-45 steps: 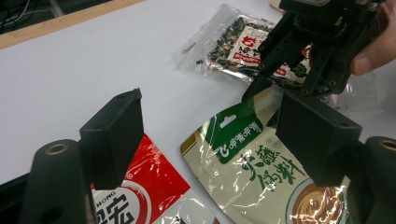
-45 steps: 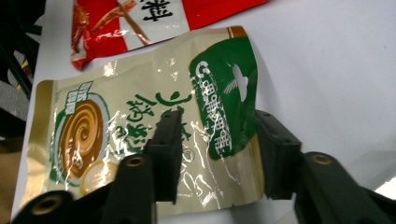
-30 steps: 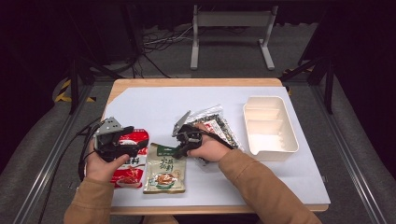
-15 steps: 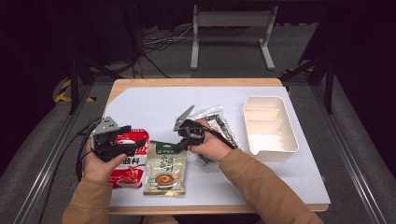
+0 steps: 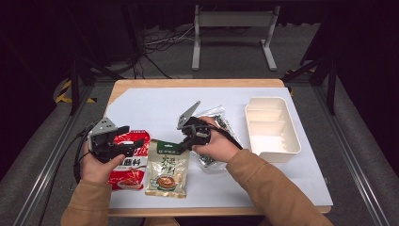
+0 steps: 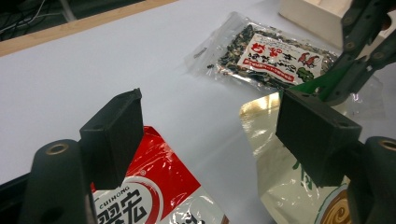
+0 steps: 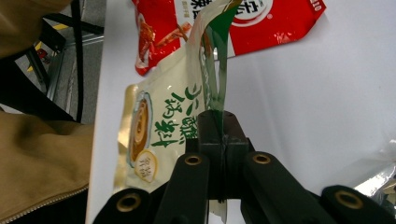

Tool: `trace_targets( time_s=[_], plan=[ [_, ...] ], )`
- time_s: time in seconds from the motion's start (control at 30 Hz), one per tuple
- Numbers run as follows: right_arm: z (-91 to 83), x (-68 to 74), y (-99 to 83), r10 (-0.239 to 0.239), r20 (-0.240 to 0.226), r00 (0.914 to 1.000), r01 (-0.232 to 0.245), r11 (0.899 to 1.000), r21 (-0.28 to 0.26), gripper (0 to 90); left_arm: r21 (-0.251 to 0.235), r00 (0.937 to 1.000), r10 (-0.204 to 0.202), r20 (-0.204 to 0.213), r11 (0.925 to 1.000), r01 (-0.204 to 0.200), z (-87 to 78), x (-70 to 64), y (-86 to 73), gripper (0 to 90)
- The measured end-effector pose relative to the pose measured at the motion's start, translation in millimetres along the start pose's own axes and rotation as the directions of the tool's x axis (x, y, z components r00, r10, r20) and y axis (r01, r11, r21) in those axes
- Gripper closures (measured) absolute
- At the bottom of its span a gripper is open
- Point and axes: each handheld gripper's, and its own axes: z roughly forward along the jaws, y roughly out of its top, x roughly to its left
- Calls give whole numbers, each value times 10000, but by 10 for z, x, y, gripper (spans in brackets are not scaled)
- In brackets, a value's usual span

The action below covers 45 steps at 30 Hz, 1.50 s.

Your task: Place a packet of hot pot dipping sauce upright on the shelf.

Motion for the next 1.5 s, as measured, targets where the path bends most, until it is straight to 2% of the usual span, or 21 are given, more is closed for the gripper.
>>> trace_targets(
  time_s=[0.27,0.4,0.57,0.77,0.8,1.03,1.23,1.3,1.5],
  plan=[
    [-211,141,86,-158,-241,9996,151,9995,-294,896,-179,9999,-91,-128,9998,88,-32,20,-5,241],
    [-321,212,135,-357,-138,9993,351,9984,-452,896,-280,9995,-256,-175,9993,251,-51,27,-10,241],
    [-460,253,168,-375,-21,9993,374,9977,-573,896,-322,9993,-313,-208,9990,306,-59,41,-16,241],
    [-587,235,175,-457,275,9986,475,9963,-710,897,-334,9990,-413,-165,9986,407,-61,53,-22,241],
    [-668,224,180,-487,427,9979,520,9954,-800,897,-350,9989,-418,-202,9985,411,-61,58,-25,241],
    [-913,200,187,-647,731,9952,715,9928,-956,896,-369,9988,-438,-220,9984,430,-67,66,-29,241],
    [-1088,199,174,-1174,1127,9867,1249,9902,-623,897,-340,9985,-491,-235,9983,483,-60,67,-35,241],
    [-1108,199,170,-1128,1171,9867,1205,9908,-609,897,-338,9985,-489,-243,9983,481,-60,67,-35,241],
    [-1330,168,111,-1028,1612,9816,1128,9921,-543,897,-320,9982,-543,-250,9981,535,-62,70,-42,241]
  ],
)
